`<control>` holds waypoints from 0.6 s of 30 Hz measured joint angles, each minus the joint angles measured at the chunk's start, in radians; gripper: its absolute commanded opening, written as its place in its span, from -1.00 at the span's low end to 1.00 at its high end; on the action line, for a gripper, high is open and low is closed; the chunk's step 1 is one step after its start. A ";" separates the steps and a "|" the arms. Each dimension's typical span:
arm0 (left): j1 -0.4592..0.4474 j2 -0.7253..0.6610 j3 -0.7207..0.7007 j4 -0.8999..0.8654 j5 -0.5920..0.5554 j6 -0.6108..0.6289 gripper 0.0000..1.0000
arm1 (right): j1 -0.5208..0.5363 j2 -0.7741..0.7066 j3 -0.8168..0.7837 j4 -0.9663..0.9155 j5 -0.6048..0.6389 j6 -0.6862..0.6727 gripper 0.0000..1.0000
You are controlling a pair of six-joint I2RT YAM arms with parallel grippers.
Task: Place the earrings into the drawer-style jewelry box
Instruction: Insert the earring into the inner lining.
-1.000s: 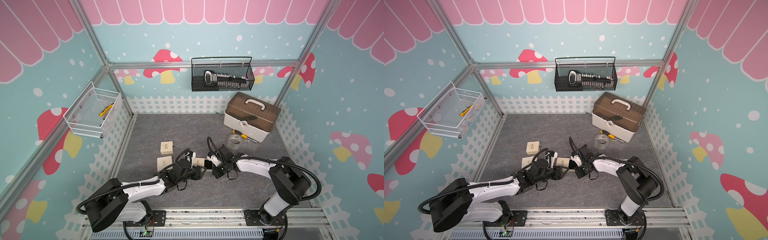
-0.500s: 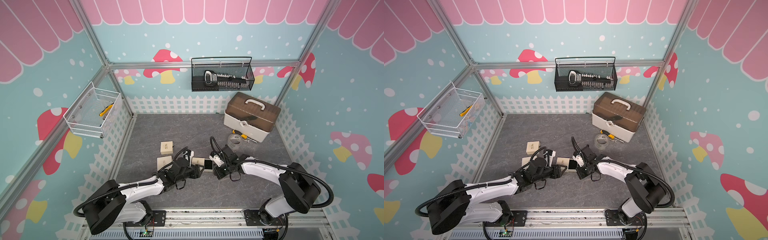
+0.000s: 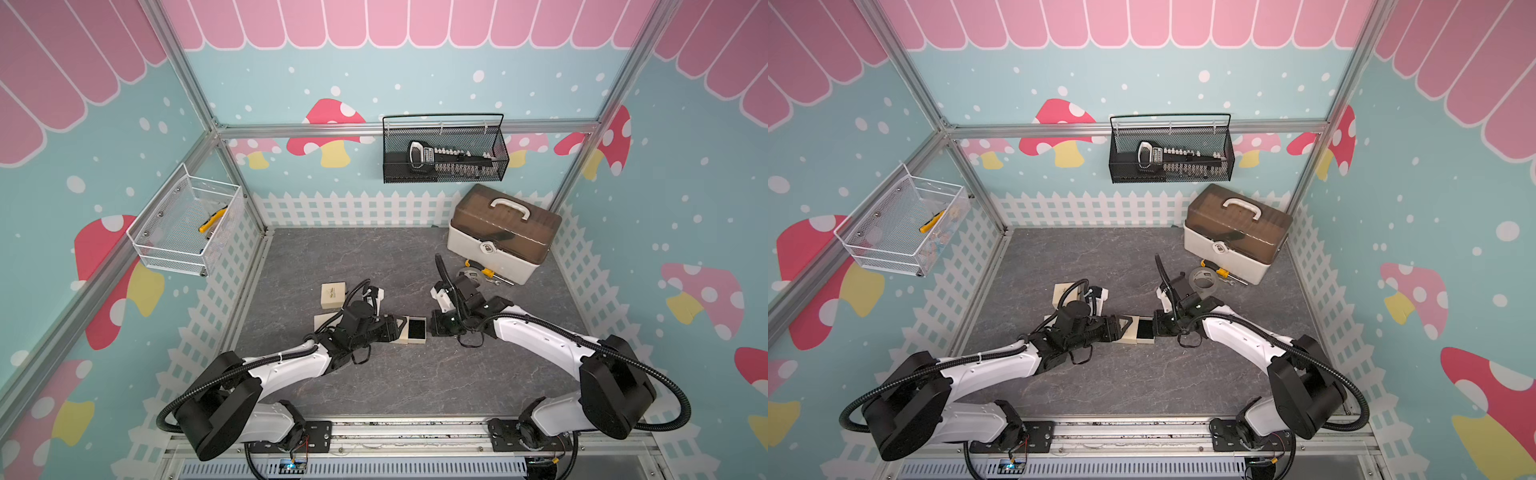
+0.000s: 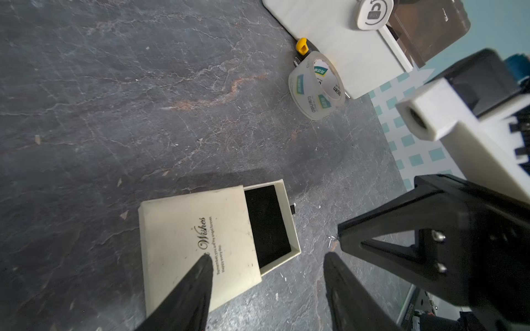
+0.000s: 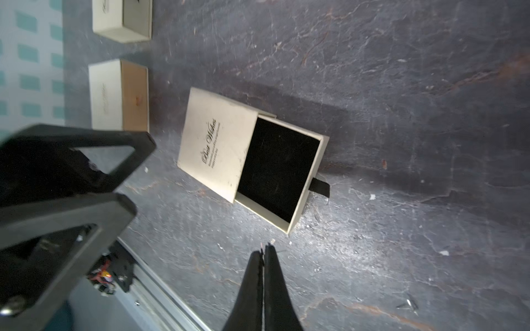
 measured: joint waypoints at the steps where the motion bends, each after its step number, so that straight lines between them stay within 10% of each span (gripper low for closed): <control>1: 0.005 0.012 0.007 0.001 0.009 0.005 0.24 | -0.013 0.008 0.002 0.009 -0.017 0.029 -1.00; 18: 0.013 0.084 0.015 0.030 0.063 0.081 0.24 | -0.058 0.186 0.040 0.152 -0.173 0.289 -1.00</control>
